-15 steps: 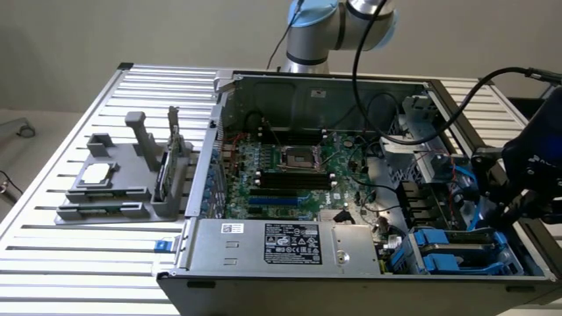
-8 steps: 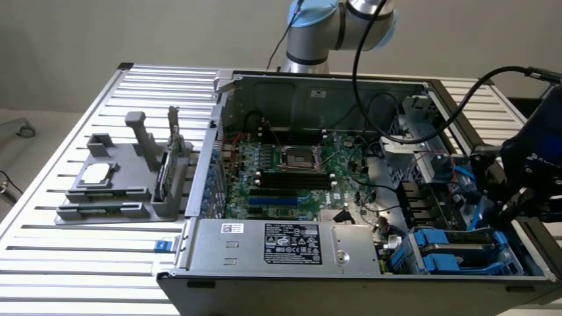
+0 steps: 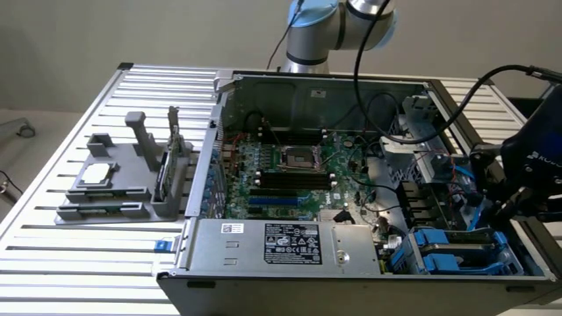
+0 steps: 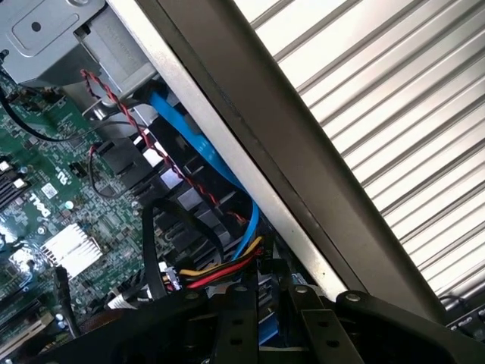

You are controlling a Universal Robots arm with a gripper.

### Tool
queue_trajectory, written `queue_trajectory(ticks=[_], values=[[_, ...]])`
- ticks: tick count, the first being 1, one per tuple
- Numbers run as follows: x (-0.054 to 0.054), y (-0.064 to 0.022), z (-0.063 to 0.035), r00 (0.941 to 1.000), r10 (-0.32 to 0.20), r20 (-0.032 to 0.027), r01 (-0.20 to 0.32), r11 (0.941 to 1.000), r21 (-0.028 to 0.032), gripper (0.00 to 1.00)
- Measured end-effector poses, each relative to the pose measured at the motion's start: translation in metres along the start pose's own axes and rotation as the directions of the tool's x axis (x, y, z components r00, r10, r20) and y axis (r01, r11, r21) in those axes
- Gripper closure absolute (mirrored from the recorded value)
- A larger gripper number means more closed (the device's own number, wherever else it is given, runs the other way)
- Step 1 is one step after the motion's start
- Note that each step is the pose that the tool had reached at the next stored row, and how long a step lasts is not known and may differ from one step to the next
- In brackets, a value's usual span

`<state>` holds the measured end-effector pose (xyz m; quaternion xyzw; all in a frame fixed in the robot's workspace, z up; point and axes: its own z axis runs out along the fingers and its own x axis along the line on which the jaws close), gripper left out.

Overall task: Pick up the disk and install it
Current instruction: 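Insert the first disk wire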

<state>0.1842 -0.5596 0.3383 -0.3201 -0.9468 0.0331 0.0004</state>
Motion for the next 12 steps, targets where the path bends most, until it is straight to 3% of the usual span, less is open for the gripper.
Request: queue_trajectory(ticks=[2,9,12], values=[[-0.0001,0.0,-0.001,1.0,0.0,-0.0057,0.0,1.0,0.0041,0.84],[-0.0004,-0.0002,-0.0053,0.9997,-0.002,-0.0247,0.002,0.9998,0.0186,0.84],[-0.0002,-0.0004,-0.0071,0.9996,-0.001,-0.0266,0.002,0.9998,0.0202,0.84]])
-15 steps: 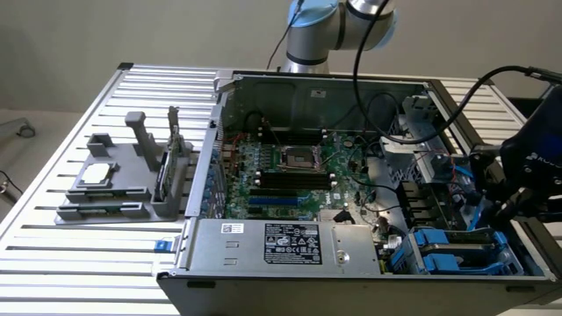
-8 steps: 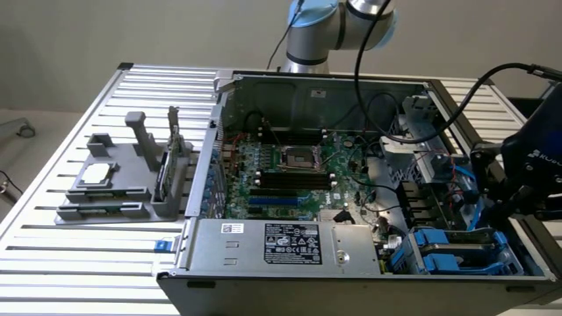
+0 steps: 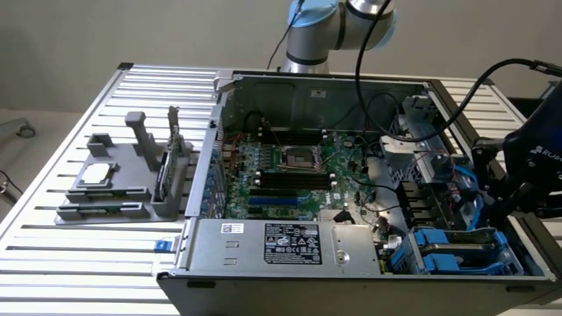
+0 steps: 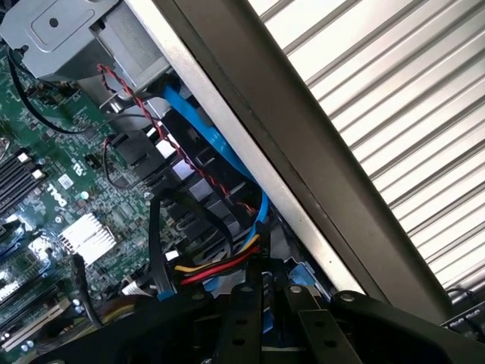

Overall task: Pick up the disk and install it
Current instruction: 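Insert the first disk wire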

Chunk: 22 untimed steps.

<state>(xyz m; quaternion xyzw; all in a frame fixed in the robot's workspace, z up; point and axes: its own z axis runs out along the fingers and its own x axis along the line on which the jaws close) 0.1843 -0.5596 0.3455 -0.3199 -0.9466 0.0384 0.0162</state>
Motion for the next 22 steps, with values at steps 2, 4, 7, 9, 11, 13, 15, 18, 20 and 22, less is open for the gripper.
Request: queue_trajectory(ticks=[2,4,7,9,11,13,15,18,20,22], values=[[0.001,-0.0005,-0.001,1.0,0.0,-0.0003,0.0,1.0,-0.0001,0.84],[0.001,-0.0012,-0.0013,1.0,0.0,-0.0003,0.0,1.0,-0.0002,0.84],[0.002,-0.0022,-0.0013,1.0,0.0,-0.0006,0.0,1.0,-0.0004,0.84],[0.003,-0.0029,-0.0013,1.0,0.0,-0.0014,0.0,1.0,-0.0015,0.84],[0.005,-0.0039,-0.0014,1.0,0.0,-0.0016,0.0,1.0,-0.0019,0.84],[0.006,-0.0054,-0.0012,1.0,0.001,0.0024,-0.001,1.0,-0.0051,0.84],[0.009,-0.0071,-0.001,0.9999,0.001,0.0104,-0.001,0.9999,-0.0123,0.84],[0.015,-0.0091,-0.0011,0.9998,0.004,0.0192,-0.004,0.9998,-0.0192,0.84],[0.018,-0.0111,-0.0016,0.9998,0.008,0.0191,-0.008,0.9998,-0.0192,0.84],[0.019,-0.012,-0.0026,0.9997,0.014,0.0187,-0.013,0.9997,-0.0193,0.84]])
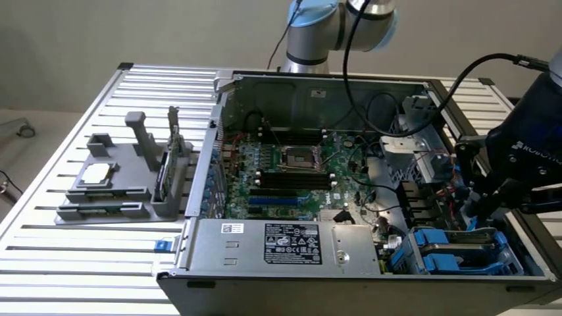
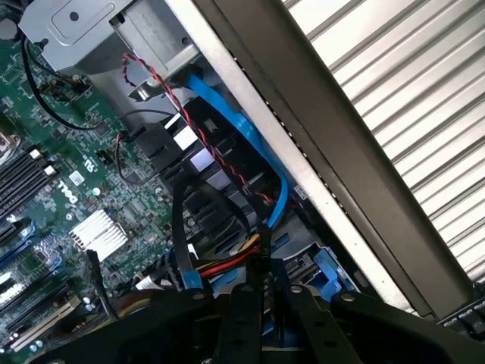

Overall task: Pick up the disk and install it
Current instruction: 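Insert the first disk wire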

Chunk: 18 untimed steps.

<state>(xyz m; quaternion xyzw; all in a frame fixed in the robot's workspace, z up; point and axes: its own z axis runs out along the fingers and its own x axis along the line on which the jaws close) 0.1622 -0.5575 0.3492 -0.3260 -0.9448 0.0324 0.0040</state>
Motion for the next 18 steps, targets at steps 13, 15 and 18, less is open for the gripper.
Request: queue_trajectory(ticks=[13,15,18], values=[[0.0024,-0.002,-0.0016,0.9967,0.081,-0.0054,-0.081,0.9967,0.0013,0.84],[0.0025,-0.0021,-0.0018,0.9951,0.099,-0.0065,-0.099,0.9951,0.0017,0.84],[0.0027,-0.0022,-0.0021,0.9919,0.127,-0.0082,-0.127,0.992,0.0023,0.84]])
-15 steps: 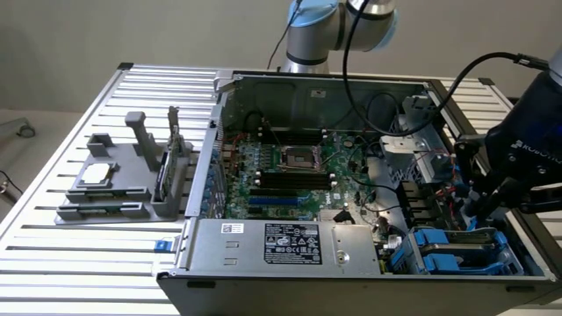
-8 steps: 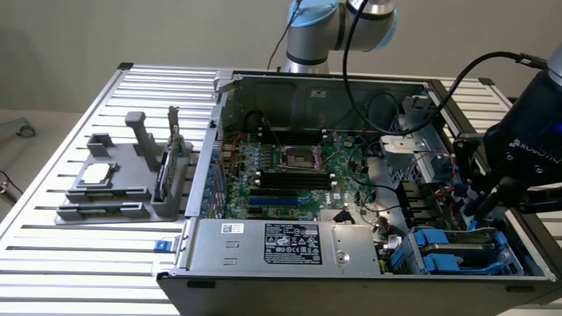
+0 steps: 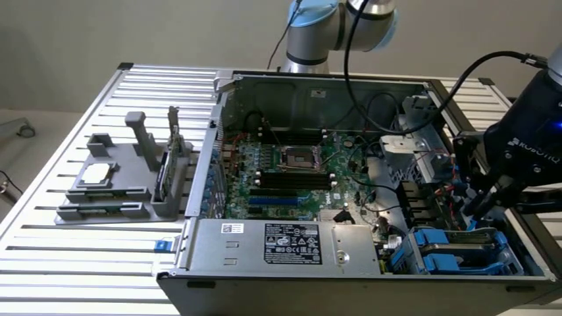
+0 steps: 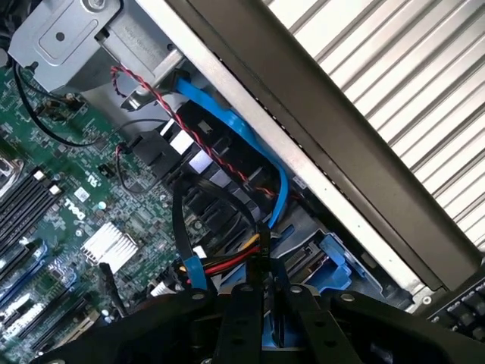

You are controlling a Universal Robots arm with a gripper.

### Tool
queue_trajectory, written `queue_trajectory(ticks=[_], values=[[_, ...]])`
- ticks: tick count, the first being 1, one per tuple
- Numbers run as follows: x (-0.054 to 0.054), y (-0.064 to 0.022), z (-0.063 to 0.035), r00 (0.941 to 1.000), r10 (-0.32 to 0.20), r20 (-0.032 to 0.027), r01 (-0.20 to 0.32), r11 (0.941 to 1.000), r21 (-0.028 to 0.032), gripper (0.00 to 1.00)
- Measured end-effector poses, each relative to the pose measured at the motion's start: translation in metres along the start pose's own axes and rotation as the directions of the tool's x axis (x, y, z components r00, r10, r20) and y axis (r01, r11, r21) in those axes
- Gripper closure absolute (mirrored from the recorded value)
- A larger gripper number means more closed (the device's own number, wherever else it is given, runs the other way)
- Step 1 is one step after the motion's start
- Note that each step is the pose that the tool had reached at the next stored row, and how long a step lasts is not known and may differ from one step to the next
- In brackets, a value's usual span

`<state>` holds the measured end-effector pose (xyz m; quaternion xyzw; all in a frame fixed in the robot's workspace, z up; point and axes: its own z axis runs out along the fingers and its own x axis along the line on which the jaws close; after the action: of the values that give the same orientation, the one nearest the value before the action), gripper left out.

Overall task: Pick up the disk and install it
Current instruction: 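Insert the first disk wire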

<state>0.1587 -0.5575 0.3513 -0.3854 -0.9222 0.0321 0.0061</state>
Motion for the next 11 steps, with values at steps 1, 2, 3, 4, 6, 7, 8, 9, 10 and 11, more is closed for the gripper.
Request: queue_trajectory(ticks=[1,2,3,4,6,7,8,9,10,11], values=[[0.0,0.0,0.0,1.0,0.009,-0.0006,-0.009,1.0,0.0001,0.84],[0.0001,-0.0001,-0.0001,0.9998,0.019,-0.0012,-0.019,0.9998,0.0002,0.84],[0.0001,-0.0001,-0.0001,0.9996,0.029,-0.0019,-0.029,0.9996,0.0004,0.84],[0.0001,-0.0001,-0.0002,0.9992,0.039,-0.0025,-0.039,0.9992,0.0006,0.84],[0.0002,-0.0001,-0.0003,0.9982,0.061,-0.0038,-0.061,0.9982,0.001,0.84],[0.0001,-0.0001,-0.0003,0.9973,0.073,-0.0045,-0.073,0.9973,0.0012,0.84],[0.0001,-0.0001,-0.0003,0.9965,0.084,-0.0053,-0.084,0.9965,0.0014,0.84],[0.0001,-0.0001,-0.0003,0.9954,0.096,-0.006,-0.096,0.9954,0.0016,0.84],[0.0001,-0.0001,-0.0004,0.9941,0.109,-0.0068,-0.109,0.9941,0.0018,0.84],[0.0001,-0.0001,-0.0003,0.9925,0.122,-0.0077,-0.122,0.9925,0.0021,0.84]])
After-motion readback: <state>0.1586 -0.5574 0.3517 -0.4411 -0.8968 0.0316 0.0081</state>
